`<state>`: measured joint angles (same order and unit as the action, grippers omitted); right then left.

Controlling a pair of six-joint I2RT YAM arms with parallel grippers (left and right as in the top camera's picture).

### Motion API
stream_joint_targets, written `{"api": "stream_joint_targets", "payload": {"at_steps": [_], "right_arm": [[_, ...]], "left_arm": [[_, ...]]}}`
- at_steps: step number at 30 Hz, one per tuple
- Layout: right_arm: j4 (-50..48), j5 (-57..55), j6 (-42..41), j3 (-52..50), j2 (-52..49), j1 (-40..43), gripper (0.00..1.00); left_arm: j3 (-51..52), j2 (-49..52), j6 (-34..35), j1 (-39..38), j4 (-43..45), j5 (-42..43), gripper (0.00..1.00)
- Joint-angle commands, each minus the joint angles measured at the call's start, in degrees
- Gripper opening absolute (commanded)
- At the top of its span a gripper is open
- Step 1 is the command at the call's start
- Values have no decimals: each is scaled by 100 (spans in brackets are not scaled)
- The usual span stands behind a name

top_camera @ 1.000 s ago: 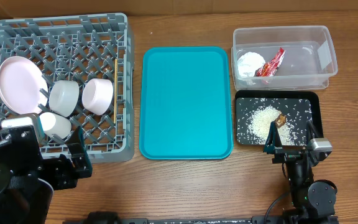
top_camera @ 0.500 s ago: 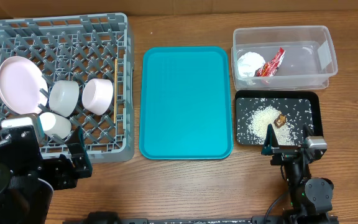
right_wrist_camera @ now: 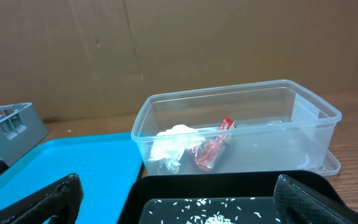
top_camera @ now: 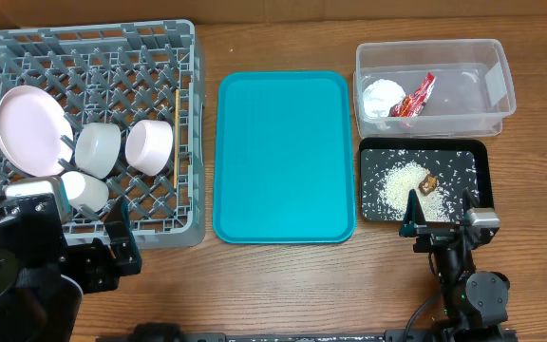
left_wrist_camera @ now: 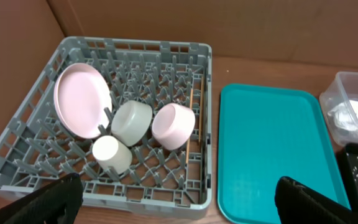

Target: Sort waste into correct bins and load items into the dishwasher

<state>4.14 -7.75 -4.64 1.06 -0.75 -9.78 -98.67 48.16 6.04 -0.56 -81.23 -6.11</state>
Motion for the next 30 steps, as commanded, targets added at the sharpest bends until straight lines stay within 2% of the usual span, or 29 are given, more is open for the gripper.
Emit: {"api": "stream_joint_targets", "payload": {"at_steps": [1,5,18,25,30], "right_arm": [[-20,-15,17,-59,42,11,100],[-20,-15,20,-59,42,11,100],[-17,-15,20,-59,42,11,100],[-20,-15,20,-59,42,11,100],[-20,-15,17,-59,42,11,100]], "left_arm": [[247,-94,15,98,356,-271,100],[1196,-531,-120,291,1532,-337,100],[5873,-2955,-227,295,5628,107,100],[7702,-4240,-284,295,6660,243,100],[8782,-4798,-289,293,7508,448,100]]}}
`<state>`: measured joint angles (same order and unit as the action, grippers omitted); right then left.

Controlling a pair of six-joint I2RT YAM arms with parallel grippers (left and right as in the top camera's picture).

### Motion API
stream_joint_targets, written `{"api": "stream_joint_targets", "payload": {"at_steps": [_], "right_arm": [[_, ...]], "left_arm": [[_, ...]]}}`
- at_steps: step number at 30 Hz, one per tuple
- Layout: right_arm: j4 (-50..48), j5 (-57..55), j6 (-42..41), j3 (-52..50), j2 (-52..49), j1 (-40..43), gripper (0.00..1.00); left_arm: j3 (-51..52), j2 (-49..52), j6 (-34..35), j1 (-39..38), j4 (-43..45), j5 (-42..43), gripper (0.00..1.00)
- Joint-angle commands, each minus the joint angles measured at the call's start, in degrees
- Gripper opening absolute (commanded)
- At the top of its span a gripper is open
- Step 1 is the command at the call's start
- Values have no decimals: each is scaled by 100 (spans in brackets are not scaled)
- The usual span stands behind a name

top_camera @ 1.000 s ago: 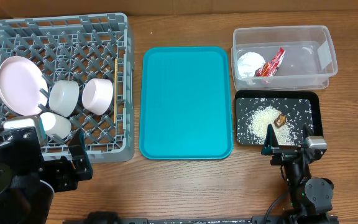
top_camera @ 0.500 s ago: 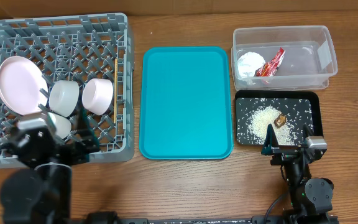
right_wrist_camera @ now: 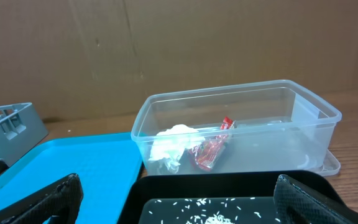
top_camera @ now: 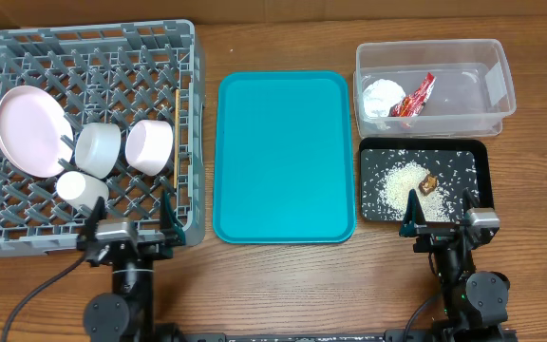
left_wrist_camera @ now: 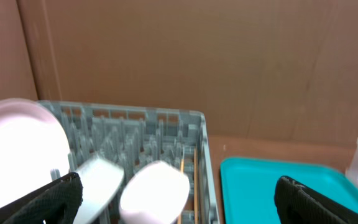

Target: Sort waste into correct bins and load items into the dishwasher

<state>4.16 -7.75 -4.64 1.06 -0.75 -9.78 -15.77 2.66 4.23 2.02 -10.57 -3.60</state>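
The grey dish rack [top_camera: 84,57] holds a pink plate [top_camera: 28,130], a white bowl [top_camera: 98,147], a pink bowl [top_camera: 149,145], a white cup [top_camera: 81,189] and a chopstick [top_camera: 177,133]. My left gripper [top_camera: 129,221] sits low at the rack's front edge, open and empty; its view is blurred, showing the plate [left_wrist_camera: 17,155] and pink bowl [left_wrist_camera: 157,190]. The clear bin [top_camera: 497,90] contains a crumpled tissue [top_camera: 383,98] and a red wrapper [top_camera: 414,95]. My right gripper [top_camera: 440,214] stands open at the front of the black tray [top_camera: 373,157], which holds rice and a brown scrap [top_camera: 429,181].
The teal tray [top_camera: 285,157] lies bare between the rack and the bins. A cardboard wall stands behind the table in both wrist views. The right wrist view shows the clear bin [right_wrist_camera: 303,118] behind the black tray [right_wrist_camera: 229,183].
The left arm was raised at the table's front left corner, looking down on the rack. It is now low at the rack's front edge, looking level. The right arm has not moved.
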Motion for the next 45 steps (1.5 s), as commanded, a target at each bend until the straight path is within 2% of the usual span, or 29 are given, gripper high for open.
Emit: {"api": "stream_joint_targets", "payload": {"at_steps": [1,7,15,20,45], "right_arm": [[-20,-15,20,-59,42,11,100],[-22,-15,20,-59,42,11,100],[-22,-15,20,-59,42,11,100],[-22,-15,20,-59,42,11,100],[-22,-15,20,-59,42,11,100]], "left_arm": [[640,-243,-105,37,640,199,100],[1565,-247,-101,35,1711,197,100],[1550,-245,-83,20,1451,197,100],[1545,-236,-87,20,612,208,100],[1547,-199,-83,20,625,216,100]]}}
